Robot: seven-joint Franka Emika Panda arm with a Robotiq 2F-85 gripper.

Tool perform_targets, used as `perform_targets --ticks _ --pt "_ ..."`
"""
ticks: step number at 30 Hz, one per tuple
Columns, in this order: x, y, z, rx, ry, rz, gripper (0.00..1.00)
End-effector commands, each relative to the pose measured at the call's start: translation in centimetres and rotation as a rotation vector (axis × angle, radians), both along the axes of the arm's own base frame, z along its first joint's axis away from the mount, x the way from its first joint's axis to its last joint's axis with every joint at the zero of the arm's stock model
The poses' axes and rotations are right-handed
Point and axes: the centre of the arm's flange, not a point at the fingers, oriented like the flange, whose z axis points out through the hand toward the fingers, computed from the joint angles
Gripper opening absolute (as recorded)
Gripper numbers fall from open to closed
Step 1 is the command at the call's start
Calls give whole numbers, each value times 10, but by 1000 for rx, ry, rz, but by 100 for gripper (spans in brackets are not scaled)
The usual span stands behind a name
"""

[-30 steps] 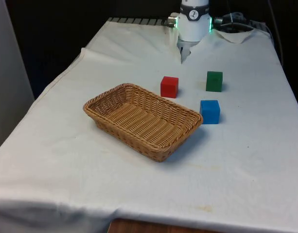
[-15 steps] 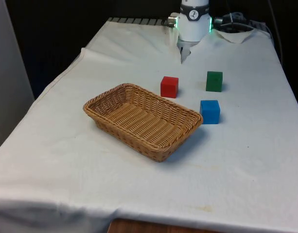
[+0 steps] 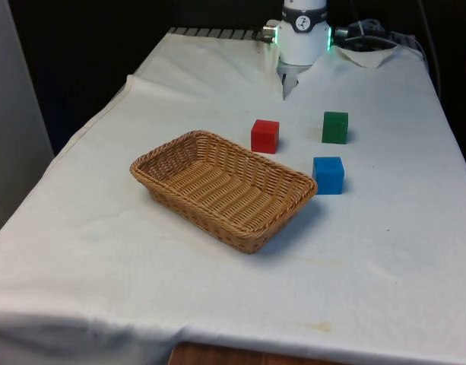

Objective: Pick up exactly two blocks and place them into the basket.

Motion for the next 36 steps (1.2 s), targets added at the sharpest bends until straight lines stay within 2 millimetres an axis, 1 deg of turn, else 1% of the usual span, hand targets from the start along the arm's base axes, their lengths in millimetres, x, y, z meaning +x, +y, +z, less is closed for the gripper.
perform_targets --ticks 1,2,7,9,11,17,22,23,25,30,31,32,36 --pt "-4 1 -1 -8 -17 -1 100" --pt "-9 3 -5 -8 -21 0 100" --pt "-21 6 -13 -9 -36 2 100" --pt "-22 6 -16 0 -26 6 100" --pt "-30 10 -20 -6 -47 3 100" --pt "-40 16 -31 6 -45 2 100" --pt "-51 23 -45 5 -67 -14 100" --pt "-54 26 -51 6 -68 -19 100" --pt "-54 26 -53 11 -57 -15 100" --pt "-62 32 -68 12 -77 -37 100" --pt "-66 34 -75 13 -78 -42 100" --pt "-64 33 -74 14 -66 -37 100" --pt "-72 40 -86 17 -84 -54 100"
